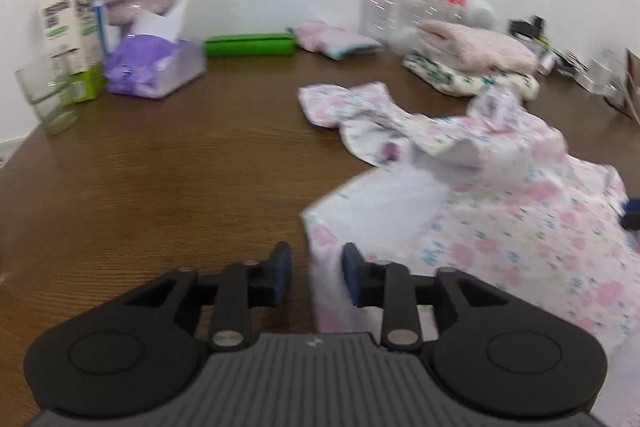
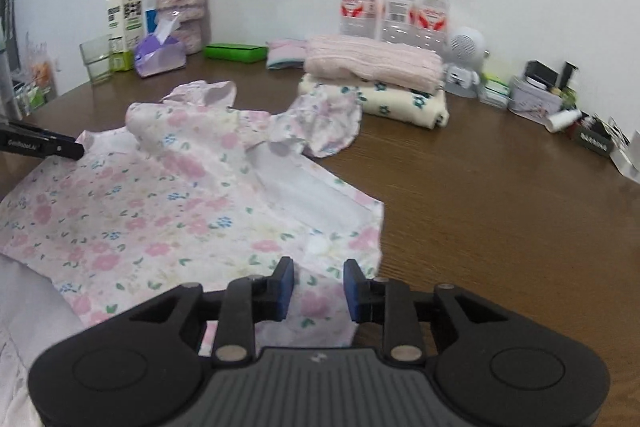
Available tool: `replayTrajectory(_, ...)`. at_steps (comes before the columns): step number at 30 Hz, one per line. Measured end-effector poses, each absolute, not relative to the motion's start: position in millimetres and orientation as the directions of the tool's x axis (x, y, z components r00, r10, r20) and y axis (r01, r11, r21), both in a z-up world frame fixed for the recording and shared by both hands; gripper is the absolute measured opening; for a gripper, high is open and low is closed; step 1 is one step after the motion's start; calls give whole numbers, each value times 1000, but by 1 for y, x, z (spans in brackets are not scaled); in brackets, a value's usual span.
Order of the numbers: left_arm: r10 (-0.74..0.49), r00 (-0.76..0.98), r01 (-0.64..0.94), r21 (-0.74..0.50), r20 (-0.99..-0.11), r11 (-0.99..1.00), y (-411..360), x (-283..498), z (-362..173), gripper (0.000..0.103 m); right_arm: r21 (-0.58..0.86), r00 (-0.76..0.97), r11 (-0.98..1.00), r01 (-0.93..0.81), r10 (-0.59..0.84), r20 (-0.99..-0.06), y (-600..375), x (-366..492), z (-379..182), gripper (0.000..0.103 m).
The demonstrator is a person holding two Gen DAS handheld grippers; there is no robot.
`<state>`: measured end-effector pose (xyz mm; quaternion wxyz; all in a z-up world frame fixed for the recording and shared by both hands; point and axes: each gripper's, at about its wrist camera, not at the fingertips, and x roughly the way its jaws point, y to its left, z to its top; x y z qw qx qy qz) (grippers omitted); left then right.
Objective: Fold clothes
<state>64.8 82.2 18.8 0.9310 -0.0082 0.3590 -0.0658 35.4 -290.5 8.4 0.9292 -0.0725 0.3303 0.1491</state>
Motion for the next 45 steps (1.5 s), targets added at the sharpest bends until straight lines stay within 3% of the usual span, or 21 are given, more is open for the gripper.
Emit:
replayTrajectory(4, -168, 768, 73, -175, -619, 982, 99, 58, 30, 33, -55, 748, 944, -324, 220, -626, -289, 32, 7, 26)
replayTrajectory(7, -278, 777, 146, -268, -565, 952, 105, 50, 40, 39, -73, 748, 944, -321, 206, -631, -287, 33, 7, 27)
replayTrajectory(9, -308, 762, 185, -263, -569, 947, 102, 50, 37, 39, -90, 749, 943, -321, 194, -634, -283, 32, 9, 26)
replayTrajectory(14, -341, 713, 272, -207, -612, 940, 88, 53, 24, 44, 14, 733, 899, -438, 366, -573, -286, 19, 9, 24)
replayTrajectory(17, -393, 683, 285, -271, -615, 919, 96, 56, 17, 56, 68, 692, 869, -490, 435, -577, -288, 20, 5, 25)
replayTrajectory(19, -398, 682, 279, -286, -614, 917, 99, 57, 15, 58, 79, 666, 852, -518, 460, -587, -286, 20, 4, 25)
replayTrajectory(26, -390, 682, 320, -228, -619, 920, 87, 51, 16, 74, 56, 661, 839, -542, 466, -588, -281, 15, 3, 30)
replayTrajectory(31, -429, 674, 386, -208, -601, 898, 78, 26, 40, 74, 2, 669, 816, -578, 476, -571, -271, -3, 17, 29)
replayTrajectory(33, -466, 648, 456, -183, -603, 871, 66, 9, 44, 84, 12, 655, 807, -591, 488, -576, -261, -9, 18, 24)
replayTrajectory(36, -445, 604, 513, -105, -661, 852, 49, -3, 30, 83, 16, 632, 796, -605, 492, -599, -258, -19, 15, 10)
replayTrajectory(40, -365, 636, 486, -15, -680, 874, 51, -17, 11, 83, -3, 603, 774, -633, 491, -629, -262, -35, 9, 10)
replayTrajectory(41, -353, 652, 480, 5, -671, 877, 54, -21, 9, 89, -8, 596, 768, -640, 490, -636, -262, -39, 8, 11)
replayTrajectory(45, -342, 651, 453, -15, -677, 892, 71, -27, 10, 92, 31, 601, 801, -598, 474, -644, -289, -55, 11, 12)
